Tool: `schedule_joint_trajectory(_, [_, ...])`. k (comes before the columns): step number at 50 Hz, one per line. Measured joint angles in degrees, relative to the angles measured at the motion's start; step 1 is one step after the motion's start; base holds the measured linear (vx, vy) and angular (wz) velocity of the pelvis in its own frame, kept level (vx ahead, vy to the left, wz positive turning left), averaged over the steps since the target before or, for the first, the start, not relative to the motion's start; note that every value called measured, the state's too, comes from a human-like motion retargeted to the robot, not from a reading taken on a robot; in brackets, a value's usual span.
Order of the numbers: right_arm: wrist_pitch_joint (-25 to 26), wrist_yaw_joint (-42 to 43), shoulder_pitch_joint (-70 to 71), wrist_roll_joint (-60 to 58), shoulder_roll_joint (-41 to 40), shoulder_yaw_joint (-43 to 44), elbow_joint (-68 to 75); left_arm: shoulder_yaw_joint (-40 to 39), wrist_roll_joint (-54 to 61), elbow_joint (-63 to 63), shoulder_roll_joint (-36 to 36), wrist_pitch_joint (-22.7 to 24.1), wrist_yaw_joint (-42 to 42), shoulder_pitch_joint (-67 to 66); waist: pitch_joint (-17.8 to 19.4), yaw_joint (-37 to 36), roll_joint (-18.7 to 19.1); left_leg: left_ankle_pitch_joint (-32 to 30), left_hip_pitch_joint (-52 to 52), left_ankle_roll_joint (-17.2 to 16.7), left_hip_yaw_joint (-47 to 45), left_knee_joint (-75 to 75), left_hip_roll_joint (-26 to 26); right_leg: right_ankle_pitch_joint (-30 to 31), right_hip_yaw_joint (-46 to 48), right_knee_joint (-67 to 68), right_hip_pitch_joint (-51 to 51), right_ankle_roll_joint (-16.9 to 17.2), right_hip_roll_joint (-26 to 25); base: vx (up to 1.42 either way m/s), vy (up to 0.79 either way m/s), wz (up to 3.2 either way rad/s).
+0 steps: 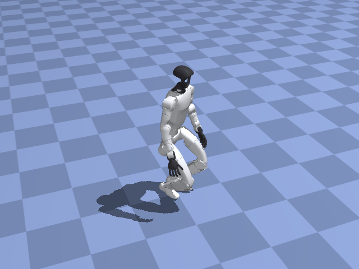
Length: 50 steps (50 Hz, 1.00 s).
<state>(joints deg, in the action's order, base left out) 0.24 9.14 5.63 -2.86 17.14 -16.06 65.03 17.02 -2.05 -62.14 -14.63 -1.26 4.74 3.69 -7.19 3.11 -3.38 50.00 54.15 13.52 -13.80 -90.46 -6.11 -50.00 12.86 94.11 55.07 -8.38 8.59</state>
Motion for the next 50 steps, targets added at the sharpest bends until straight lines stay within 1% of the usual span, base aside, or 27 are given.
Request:
schedule_joint_trajectory(2, [-0.99,0.71,-1.35,-0.26,3.50,2.38,-7.67,0.42,-2.17,11.92,-4.41,2.53,0.84,-0.12,1.78,0.88,-0.90,0.00,-6.49,-0.07,0.59,5.90,3.30,1.57,-1.88,-2.90,-5.31,1.37,-0.64,0.23,-0.02,0.40])
schedule_joint_trajectory(3, [-1.66,1.06,-2.49,-0.45,5.04,3.42,-11.82,0.02,-2.70,17.88,-6.76,3.95,1.82,-1.16,1.98,0.89,-1.00,0.00,-10.32,-0.67,1.41,9.46,4.56,4.15,-4.00,-6.14,-7.99,2.49,-2.98,0.32,0.00,-0.37])
schedule_joint_trajectory(5, [-2.95,2.02,-4.42,-0.75,8.03,5.32,-19.28,-2.22,-3.42,27.43,-11.18,6.20,4.75,-3.87,2.09,-1.31,0.91,-4.89,-18.52,-4.37,3.96,17.75,3.49,13.37,-7.23,-17.37,-14.97,2.30,-10.16,0.36,0.00,-0.97])
schedule_joint_trajectory(6, [-3.26,2.86,-5.12,-1.13,9.36,5.99,-21.82,-3.47,-3.62,30.42,-12.32,6.80,6.64,-5.37,0.54,-1.40,1.28,-16.68,-19.84,-7.08,3.43,22.96,2.45,23.36,-8.07,-22.94,-16.33,2.62,-10.64,0.30,-0.04,-0.60])
schedule_joint_trajectory(7, [-3.52,3.72,-5.67,-1.63,10.66,6.59,-24.04,-4.64,-3.59,32.97,-13.40,7.33,8.33,-6.71,-1.03,-1.47,1.58,-26.21,-20.58,-9.41,2.73,27.29,1.45,31.55,-8.68,-27.54,-17.09,3.05,-10.82,0.23,-0.06,-0.09])
schedule_joint_trajectory(8, [-3.69,4.60,-5.93,-2.39,11.87,7.02,-25.61,-5.64,-3.09,34.64,-14.36,7.74,9.66,-7.72,-2.62,-1.48,1.74,-31.21,-20.20,-10.99,1.67,29.88,0.53,36.11,-8.82,-30.23,-16.64,3.70,-10.40,0.19,-0.04,-0.06])
schedule_joint_trajectory(10, [-3.82,6.35,-6.05,-3.32,13.87,7.37,-27.12,-7.20,-2.23,36.05,-15.97,7.92,11.63,-9.29,-4.73,-1.73,2.03,-35.25,-18.64,-11.88,0.98,31.20,-0.38,39.55,-9.06,-32.24,-15.39,4.43,-9.90,0.11,-0.02,-0.06])
schedule_joint_trajectory(14, [-3.52,7.47,-5.54,-3.90,14.39,7.08,-24.31,-8.35,-0.91,31.43,-15.74,6.24,12.87,-11.23,-4.33,-2.51,2.61,-32.03,-16.66,-9.66,2.81,26.47,0.38,35.69,-10.22,-29.11,-14.49,2.87,-10.31,0.00,0.00,0.00])
schedule_joint_trajectory(17, [-3.01,6.67,-5.18,-3.75,12.46,6.47,-20.40,-8.41,-0.57,25.32,-13.15,4.93,11.97,-12.45,-2.85,-2.98,2.83,-25.68,-16.19,-7.79,3.43,21.72,0.80,30.37,-10.16,-25.13,-14.15,2.23,-10.35,-0.11,0.00,0.04])
schedule_joint_trajectory(19, [-2.57,5.42,-4.92,-3.37,10.23,5.65,-17.13,-8.06,0.15,20.41,-10.68,4.13,10.84,-12.70,-1.92,-3.47,2.82,-17.68,-15.85,-6.66,3.46,17.97,0.82,23.34,-9.22,-21.51,-13.62,2.15,-9.93,-0.16,0.00,0.04])
schedule_joint_trajectory(22, [-1.88,2.91,-4.25,-2.94,6.16,3.67,-11.62,-6.76,1.78,12.51,-6.73,2.91,8.49,-12.06,0.04,-3.95,2.43,-2.53,-14.64,-4.70,2.45,10.44,-0.02,9.45,-6.07,-13.18,-12.11,3.31,-7.53,-0.18,-0.02,0.17])
schedule_joint_trajectory(23, [-1.56,1.99,-3.71,-3.00,4.63,2.79,-9.35,-6.04,2.22,9.43,-5.29,2.37,7.59,-11.25,0.82,-3.53,1.91,-0.63,-13.60,-4.13,1.83,8.66,0.11,6.08,-4.87,-10.05,-11.20,3.74,-5.60,-0.23,-0.05,0.67])
schedule_joint_trajectory(25, [-0.84,0.25,-2.31,-3.39,1.65,0.77,-4.86,-4.51,2.79,3.46,-2.61,1.13,5.93,-9.15,1.97,-1.92,0.26,0.00,-10.40,-3.04,0.58,5.99,1.46,0.92,-2.75,-4.09,-8.71,3.98,-0.32,-0.26,-0.05,0.90])
schedule_joint_trajectory(27, [-0.39,-1.29,-0.73,-4.04,-0.79,-1.60,-1.54,-3.11,2.85,-0.68,-0.86,0.23,4.84,-6.73,2.03,-0.73,-0.75,0.00,-6.45,-1.57,-0.21,3.87,2.15,0.00,-1.69,-1.08,-5.02,3.05,3.20,-0.23,-0.02,0.64])
schedule_joint_trajectory(30, [-0.94,-2.30,0.53,-3.77,-1.46,-3.08,-1.31,-1.92,2.16,0.34,-1.10,1.56,4.12,-3.72,2.18,0.35,-1.24,0.00,-5.62,-0.14,0.21,5.10,3.77,0.00,-1.68,-0.68,-4.32,2.20,4.17,-0.01,-0.01,0.38])
schedule_joint_trajectory(32, [-1.97,-1.97,-1.57,-2.55,0.21,-2.19,-6.36,-1.83,1.62,7.83,-3.40,3.64,5.34,-5.33,3.55,0.17,-1.25,0.00,-12.13,-0.45,1.29,9.47,5.22,2.17,-3.60,-5.29,-10.01,2.57,1.06,0.23,0.01,-0.18])
schedule_joint_trajectory(33, [-2.61,-1.66,-2.76,-1.70,1.08,-1.63,-9.06,-2.19,1.60,11.66,-4.79,4.65,6.11,-6.58,3.94,-0.70,-0.62,0.00,-15.54,-1.33,2.25,11.69,4.97,4.95,-5.02,-9.28,-12.91,2.61,-2.16,0.27,0.02,-0.62])
schedule_joint_trajectory(34, [-3.16,-1.20,-3.79,-0.63,1.96,-0.92,-11.33,-2.88,1.69,14.82,-6.01,5.46,6.86,-7.71,3.77,-1.46,0.16,-4.39,-18.28,-3.05,2.92,15.44,4.30,10.76,-6.15,-14.16,-15.35,2.36,-4.82,0.25,0.01,-0.70])
schedule_joint_trajectory(35, [-3.67,-0.66,-4.73,0.55,2.84,-0.14,-13.38,-3.73,1.83,17.66,-7.15,6.18,7.60,-8.78,3.34,-2.16,1.00,-10.98,-20.70,-5.21,3.45,19.94,3.41,18.10,-7.12,-19.51,-17.55,1.97,-7.18,0.20,-0.01,-0.34])
schedule_joint_trajectory(37, [-4.23,0.36,-6.07,2.40,4.27,1.26,-15.39,-5.16,2.65,20.58,-8.38,6.67,8.77,-10.29,0.87,-2.21,1.37,-24.36,-20.86,-7.51,2.22,26.35,1.67,29.91,-7.96,-26.58,-17.71,2.40,-7.94,0.14,-0.03,0.02])
schedule_joint_trajectory(38, [-4.34,0.80,-6.44,3.04,4.90,1.80,-15.63,-5.69,3.23,20.95,-8.89,6.75,9.14,-10.69,-0.32,-2.25,1.44,-27.81,-20.11,-8.39,1.75,28.12,1.21,32.79,-8.05,-28.57,-17.02,2.75,-7.92,0.08,-0.02,0.12])
schedule_joint_trajectory(40, [-4.65,1.17,-6.91,4.07,5.77,2.97,-14.85,-6.15,4.75,19.64,-9.45,6.19,9.69,-10.87,-1.76,-2.35,1.50,-30.49,-18.47,-8.90,2.07,29.41,1.48,34.40,-9.05,-30.14,-15.85,2.62,-8.56,0.00,-0.01,0.09])
schedule_joint_trajectory(43, [-4.29,1.31,-6.77,5.29,5.95,4.46,-12.04,-6.45,5.44,14.37,-8.96,4.86,8.94,-10.07,-2.15,-1.75,1.62,-28.88,-17.37,-8.12,2.98,27.77,2.10,32.36,-9.76,-29.14,-15.21,2.12,-9.43,-0.05,-0.01,0.29])
schedule_joint_trajectory(45, [-3.81,0.87,-7.00,5.90,5.32,5.12,-9.78,-6.30,5.23,10.11,-7.85,3.73,7.72,-10.06,-1.72,-1.30,1.47,-23.66,-16.69,-7.21,3.36,23.95,2.14,27.98,-9.85,-25.62,-14.49,1.63,-9.96,-0.15,-0.01,0.21])
schedule_joint_trajectory(47, [-3.04,-0.16,-7.13,5.64,4.10,4.84,-6.97,-5.16,4.61,5.55,-6.15,2.50,5.58,-9.76,-1.05,-1.19,1.26,-12.48,-15.57,-5.84,3.30,17.80,1.64,17.37,-8.30,-19.97,-13.36,1.12,-9.57,-0.16,-0.01,0.05])
schedule_joint_trajectory(48, [-2.46,-1.00,-6.81,5.01,3.59,4.34,-5.10,-4.19,3.92,2.99,-5.44,1.83,4.02,-9.06,-0.53,-1.21,1.19,-5.49,-15.01,-5.06,3.02,14.17,1.05,11.21,-6.70,-16.53,-12.90,1.23,-8.70,-0.15,-0.02,0.14])
schedule_joint_trajectory(50, [-1.10,-2.52,-5.34,2.87,2.50,2.95,-0.82,-1.44,1.55,-1.71,-3.95,0.49,1.10,-6.61,0.98,-0.33,0.54,0.00,-12.75,-3.64,1.63,8.93,0.55,1.84,-3.25,-10.00,-11.56,0.79,-4.71,-0.20,-0.04,0.46])
